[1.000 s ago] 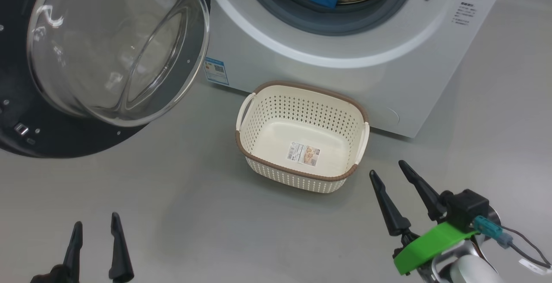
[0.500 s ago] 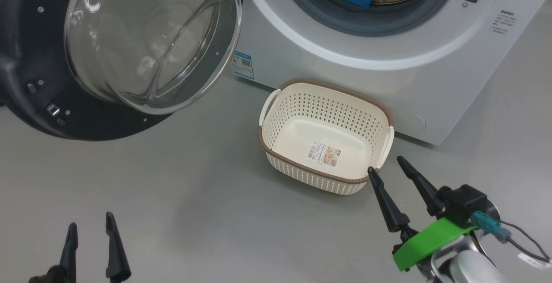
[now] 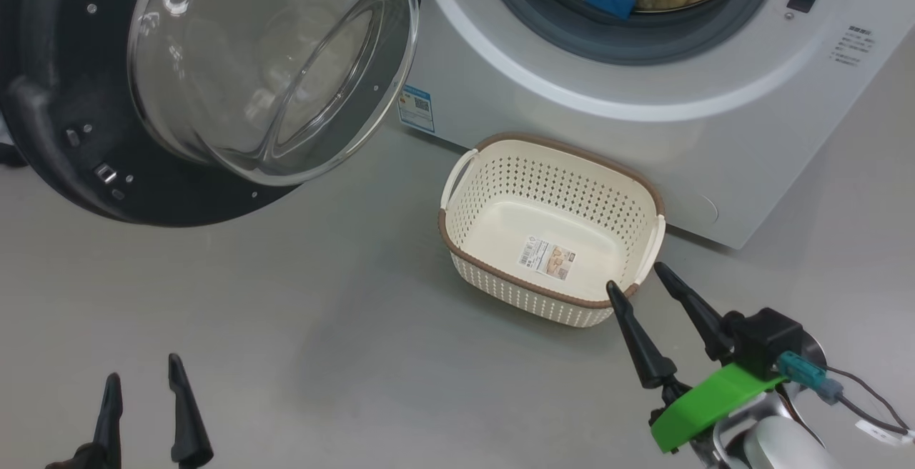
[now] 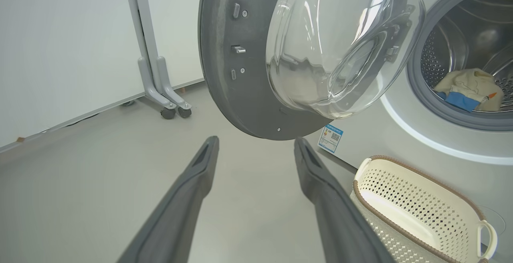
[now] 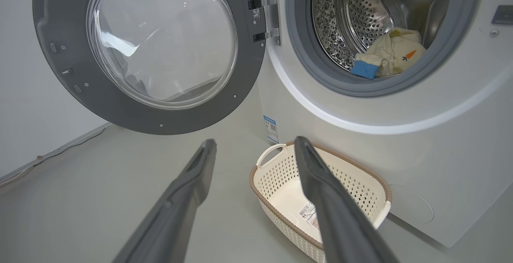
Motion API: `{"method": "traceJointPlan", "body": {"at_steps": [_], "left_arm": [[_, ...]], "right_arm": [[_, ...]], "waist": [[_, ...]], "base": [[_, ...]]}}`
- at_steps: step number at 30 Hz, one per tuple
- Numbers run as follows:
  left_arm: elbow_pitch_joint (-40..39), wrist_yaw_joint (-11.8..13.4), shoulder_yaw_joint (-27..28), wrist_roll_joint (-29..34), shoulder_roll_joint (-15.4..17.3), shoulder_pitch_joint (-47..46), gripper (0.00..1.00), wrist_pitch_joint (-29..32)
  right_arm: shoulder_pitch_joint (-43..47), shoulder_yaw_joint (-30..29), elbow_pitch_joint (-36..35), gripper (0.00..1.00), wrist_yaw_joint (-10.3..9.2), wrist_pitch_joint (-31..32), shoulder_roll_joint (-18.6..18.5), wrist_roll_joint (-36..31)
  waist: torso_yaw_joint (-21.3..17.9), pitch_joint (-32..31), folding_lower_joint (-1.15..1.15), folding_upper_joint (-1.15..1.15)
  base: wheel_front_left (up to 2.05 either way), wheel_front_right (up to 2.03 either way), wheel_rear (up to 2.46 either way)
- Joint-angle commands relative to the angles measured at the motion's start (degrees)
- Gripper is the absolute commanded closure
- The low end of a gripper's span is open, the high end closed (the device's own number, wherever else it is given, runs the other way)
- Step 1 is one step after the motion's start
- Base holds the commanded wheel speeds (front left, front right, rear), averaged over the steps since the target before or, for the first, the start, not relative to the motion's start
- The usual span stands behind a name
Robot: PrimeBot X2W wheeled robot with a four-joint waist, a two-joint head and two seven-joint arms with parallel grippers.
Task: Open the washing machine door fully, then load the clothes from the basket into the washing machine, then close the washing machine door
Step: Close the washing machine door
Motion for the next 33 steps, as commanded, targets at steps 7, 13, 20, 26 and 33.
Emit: {"method": "traceJointPlan", "body": {"at_steps": [7,13,20,26,33], "left_arm": [[-1.4,0.0,3.5,1.4,-0.2,-0.8,0.0,-0.6],[-1.2,-0.5,4.1,2.2,-0.6,-1.1,0.0,-0.6],[-1.0,-1.1,5.5,2.3,-1.1,-1.5,0.0,-0.6],[-1.8,-1.9,9.2,1.7,-0.6,-2.0,1.0,-0.6],[-2.0,-2.9,13.1,0.6,1.3,-3.3,1.0,-0.6]], "right_arm": [[-2.0,1.2,-1.7,0.0,-0.15,0.0,-0.9,0.0],[-2.2,1.2,-1.7,0.0,-0.15,0.0,-0.9,0.1],[-2.1,0.9,-1.7,0.0,-0.15,-0.1,-0.9,0.2],[-2.0,0.5,-1.9,0.0,-0.15,-0.1,-1.0,0.1],[-1.9,0.2,-2.0,0.0,-0.15,-0.2,-0.8,0.0]], "waist": [[-0.3,0.2,0.0,0.0],[-1.0,0.5,0.0,0.0],[-1.7,0.7,0.0,0.0],[-1.8,1.0,0.0,0.0],[-1.8,1.1,0.0,0.0]], "base": [[0.0,0.0,0.0],[0.0,0.0,0.0],[0.0,0.0,0.0],[0.0,0.0,0.0],[0.0,0.0,0.0]]}}
